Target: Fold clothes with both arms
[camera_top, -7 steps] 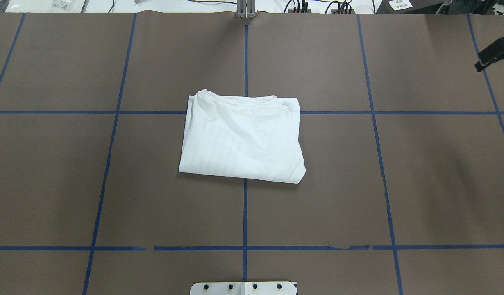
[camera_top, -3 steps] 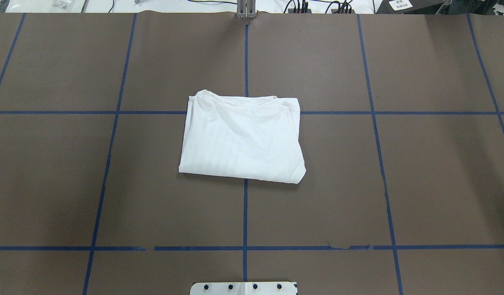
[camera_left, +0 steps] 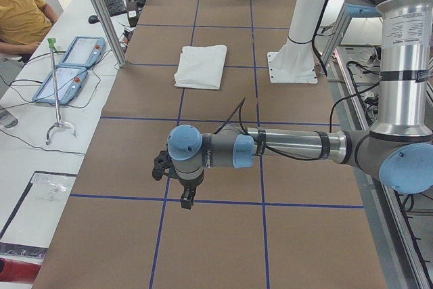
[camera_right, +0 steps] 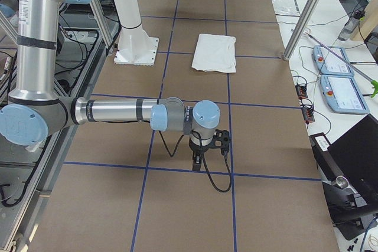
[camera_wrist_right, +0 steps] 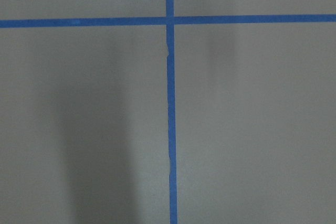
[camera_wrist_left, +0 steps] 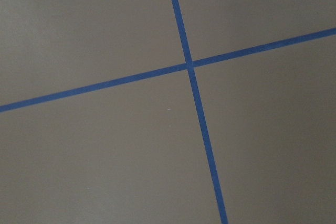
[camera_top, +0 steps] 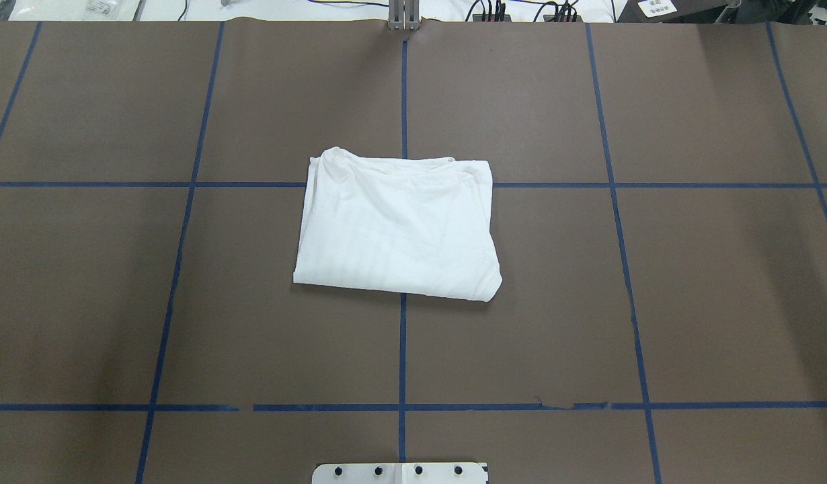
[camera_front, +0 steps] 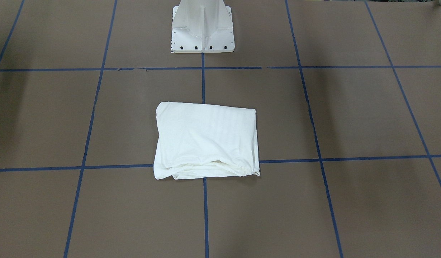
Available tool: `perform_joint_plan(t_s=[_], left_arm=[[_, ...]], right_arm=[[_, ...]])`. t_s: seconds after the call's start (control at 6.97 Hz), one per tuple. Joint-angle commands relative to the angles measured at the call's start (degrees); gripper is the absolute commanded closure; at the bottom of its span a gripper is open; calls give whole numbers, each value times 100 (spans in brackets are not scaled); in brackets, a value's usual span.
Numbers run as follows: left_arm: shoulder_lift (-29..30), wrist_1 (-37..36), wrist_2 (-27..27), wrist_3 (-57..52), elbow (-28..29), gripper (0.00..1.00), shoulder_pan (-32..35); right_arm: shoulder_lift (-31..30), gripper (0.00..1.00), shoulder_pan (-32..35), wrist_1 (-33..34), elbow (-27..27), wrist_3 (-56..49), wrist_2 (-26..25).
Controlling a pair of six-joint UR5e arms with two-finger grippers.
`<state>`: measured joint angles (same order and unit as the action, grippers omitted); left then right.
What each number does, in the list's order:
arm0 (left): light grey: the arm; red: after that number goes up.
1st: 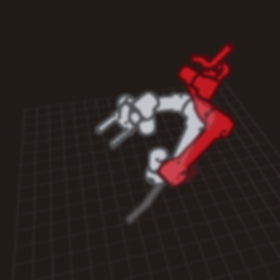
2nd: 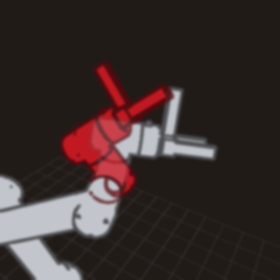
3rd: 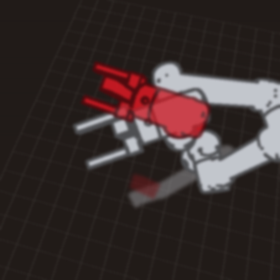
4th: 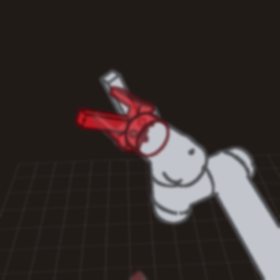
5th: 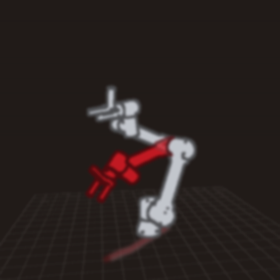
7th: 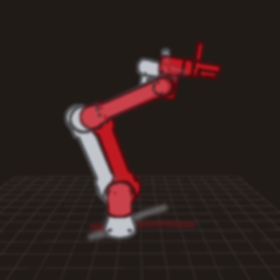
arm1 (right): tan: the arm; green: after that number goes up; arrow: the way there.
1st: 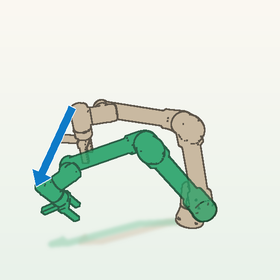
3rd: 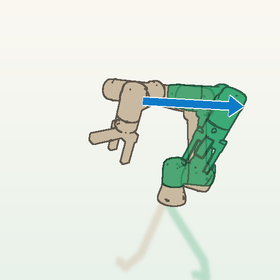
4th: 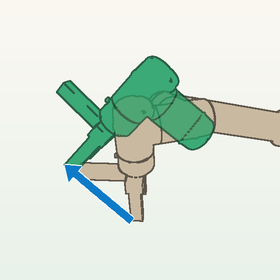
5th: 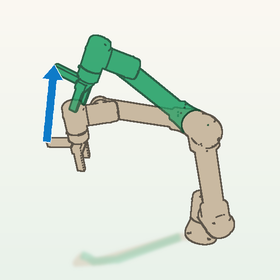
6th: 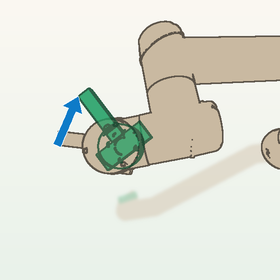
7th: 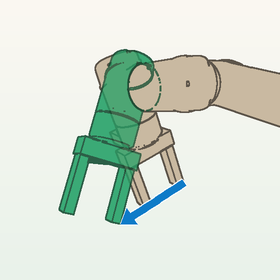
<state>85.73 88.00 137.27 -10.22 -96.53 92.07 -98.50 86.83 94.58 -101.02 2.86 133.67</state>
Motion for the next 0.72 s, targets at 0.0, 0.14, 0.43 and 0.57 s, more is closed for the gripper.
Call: perform_joint_plan(t_s=[0.0, 0.14, 0.43, 0.57], left_arm=[[-66, -11, -67, 196, -242, 0, -4], [-91, -3, -103, 178, -304, 0, 4], [-110, 15, -113, 169, -454, 0, -4], [-118, 15, -113, 169, -489, 0, -5]], right_arm=[[-98, 0, 36, -1, -49, -136, 168], [-107, 0, 36, -9, -66, -136, 159], [-125, 0, 123, -10, -75, -145, 116], [-169, 0, 176, -10, -84, -154, 107]])
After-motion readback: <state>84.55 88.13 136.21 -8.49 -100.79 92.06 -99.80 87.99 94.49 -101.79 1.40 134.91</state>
